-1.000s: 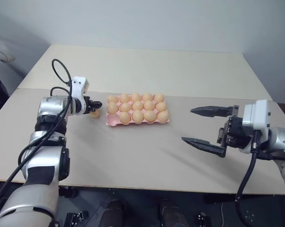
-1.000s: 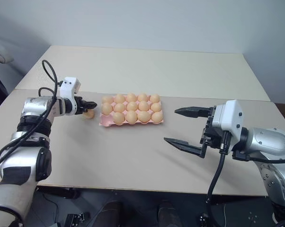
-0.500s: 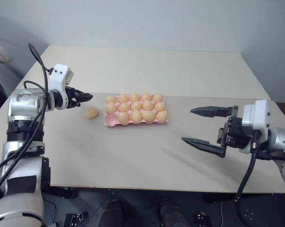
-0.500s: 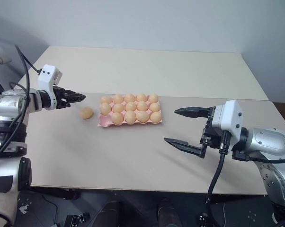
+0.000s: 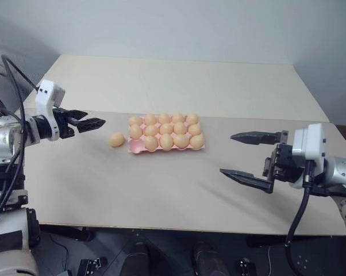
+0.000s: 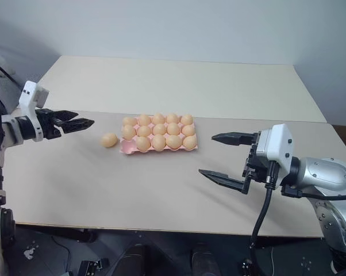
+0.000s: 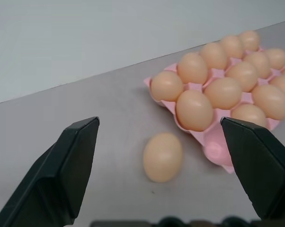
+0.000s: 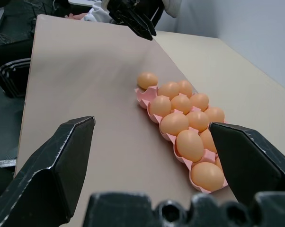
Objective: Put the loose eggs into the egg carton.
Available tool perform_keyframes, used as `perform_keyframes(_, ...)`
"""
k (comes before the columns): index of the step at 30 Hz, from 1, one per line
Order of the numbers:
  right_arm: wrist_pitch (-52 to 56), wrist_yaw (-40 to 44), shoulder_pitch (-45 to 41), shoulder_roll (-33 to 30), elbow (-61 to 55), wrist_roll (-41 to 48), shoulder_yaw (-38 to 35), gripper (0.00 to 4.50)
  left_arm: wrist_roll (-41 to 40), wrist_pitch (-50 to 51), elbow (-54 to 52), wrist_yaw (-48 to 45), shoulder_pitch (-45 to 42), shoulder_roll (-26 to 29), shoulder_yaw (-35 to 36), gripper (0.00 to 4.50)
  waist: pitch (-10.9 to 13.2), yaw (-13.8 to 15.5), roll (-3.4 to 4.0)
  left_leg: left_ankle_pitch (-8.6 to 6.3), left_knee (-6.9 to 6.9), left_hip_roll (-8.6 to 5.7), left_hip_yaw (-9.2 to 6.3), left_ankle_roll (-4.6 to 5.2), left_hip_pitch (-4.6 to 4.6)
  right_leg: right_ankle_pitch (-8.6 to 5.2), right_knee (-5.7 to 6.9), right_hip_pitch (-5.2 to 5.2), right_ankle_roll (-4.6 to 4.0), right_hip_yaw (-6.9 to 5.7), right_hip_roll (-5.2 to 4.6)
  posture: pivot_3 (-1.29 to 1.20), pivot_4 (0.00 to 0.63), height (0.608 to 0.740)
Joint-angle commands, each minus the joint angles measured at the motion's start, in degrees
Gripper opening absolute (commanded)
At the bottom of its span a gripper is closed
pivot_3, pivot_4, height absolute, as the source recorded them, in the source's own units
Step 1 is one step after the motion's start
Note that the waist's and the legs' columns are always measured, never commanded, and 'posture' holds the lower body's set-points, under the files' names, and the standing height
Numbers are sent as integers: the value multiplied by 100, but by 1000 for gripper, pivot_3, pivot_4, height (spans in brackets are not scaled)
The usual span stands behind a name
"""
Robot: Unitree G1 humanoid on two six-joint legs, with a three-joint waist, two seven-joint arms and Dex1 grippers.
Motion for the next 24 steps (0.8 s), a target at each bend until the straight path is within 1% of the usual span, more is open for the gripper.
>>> perform_keyframes(1,-21,-18,-16,-7,-174,149,-106,4500,162,-745,-265,-204,231,206,-109,4463,0,-4,0,0,0,0,0,0,1,0,0,0,0,0,0,0,150,740)
perform_keyframes(4,-27,-1,-42,-8,-158,157,-100,4500,441,-2044,-371,-702,696,253,-408,4463,0,-29,3,0,-2,1,1,0,5,-1,1,-1,-3,2,0,0,150,740)
perform_keyframes(6,-34,6,-54,-4,-153,153,-89,4500,575,-2406,-203,-785,668,173,-603,4463,0,-7,3,0,-3,3,1,0,6,-3,4,-1,-6,0,1,0,150,740)
perform_keyframes(8,-35,6,-60,1,-154,151,-80,4500,614,-2454,6,-763,469,27,-733,4463,0,27,3,0,-1,3,1,0,2,-3,3,0,-6,-1,2,0,150,740)
perform_keyframes(12,-24,-10,-42,-1,-186,160,-101,4500,799,-2917,389,-913,196,-197,-991,4463,0,76,3,0,2,1,1,0,-2,-3,-3,2,-5,-2,0,0,150,740)
perform_keyframes(19,7,-57,66,-37,-285,204,-205,4500,1172,-3467,1031,-1206,-38,-279,-1340,4463,0,24,3,0,0,2,0,1,2,-3,2,0,-6,-2,2,0,150,740)
perform_keyframes(24,1,-112,97,-59,-303,234,-216,4500,1414,-3662,1478,-1123,-216,-463,-1476,4463,0,13,3,0,1,2,0,1,1,-3,2,0,-6,-3,2,0,150,740)
